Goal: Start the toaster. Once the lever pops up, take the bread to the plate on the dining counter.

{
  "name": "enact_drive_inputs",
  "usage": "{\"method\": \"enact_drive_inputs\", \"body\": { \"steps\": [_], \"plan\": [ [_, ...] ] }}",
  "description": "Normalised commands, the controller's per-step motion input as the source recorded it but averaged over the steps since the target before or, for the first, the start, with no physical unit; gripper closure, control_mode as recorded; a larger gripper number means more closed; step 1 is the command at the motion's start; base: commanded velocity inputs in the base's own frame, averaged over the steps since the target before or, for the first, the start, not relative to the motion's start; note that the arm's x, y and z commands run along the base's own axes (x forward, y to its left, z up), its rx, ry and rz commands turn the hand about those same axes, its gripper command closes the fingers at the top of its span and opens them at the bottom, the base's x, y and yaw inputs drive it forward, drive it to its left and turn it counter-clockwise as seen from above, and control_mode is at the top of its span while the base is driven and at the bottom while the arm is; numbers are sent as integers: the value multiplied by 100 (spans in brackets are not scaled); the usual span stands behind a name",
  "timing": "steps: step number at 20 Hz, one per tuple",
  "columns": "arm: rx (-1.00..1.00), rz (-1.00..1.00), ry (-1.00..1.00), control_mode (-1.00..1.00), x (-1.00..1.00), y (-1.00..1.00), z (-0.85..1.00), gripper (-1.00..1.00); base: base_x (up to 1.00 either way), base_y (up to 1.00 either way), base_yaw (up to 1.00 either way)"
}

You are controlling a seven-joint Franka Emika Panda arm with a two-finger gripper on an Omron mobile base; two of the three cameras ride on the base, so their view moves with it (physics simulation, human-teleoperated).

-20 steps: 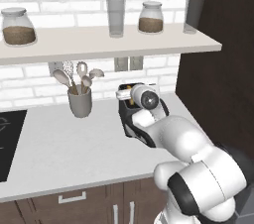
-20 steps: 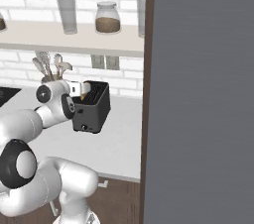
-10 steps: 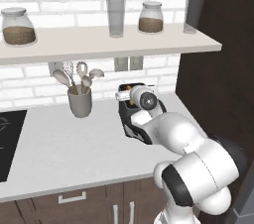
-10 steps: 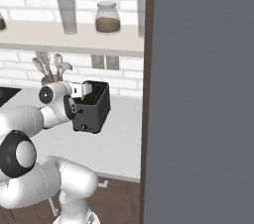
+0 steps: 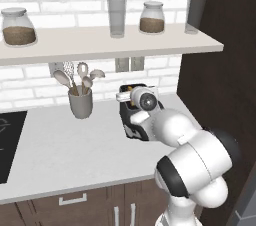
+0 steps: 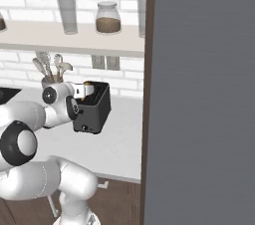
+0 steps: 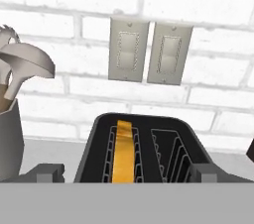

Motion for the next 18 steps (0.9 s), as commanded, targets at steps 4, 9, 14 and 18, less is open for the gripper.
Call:
{"method": "enact_drive_inputs", "body": {
  "steps": [4, 9, 14, 18],
  "plan": [
    [0, 0, 0, -100, 15, 0, -11, -100, 0, 0, 0],
    [0, 0, 0, -100, 4, 0, -8, -100, 0, 0, 0],
    [0, 0, 0, -100, 1, 0, -8, -100, 0, 0, 0],
    [0, 0, 0, -100, 4, 0, -1, -100, 0, 0, 0]
  ]
}}
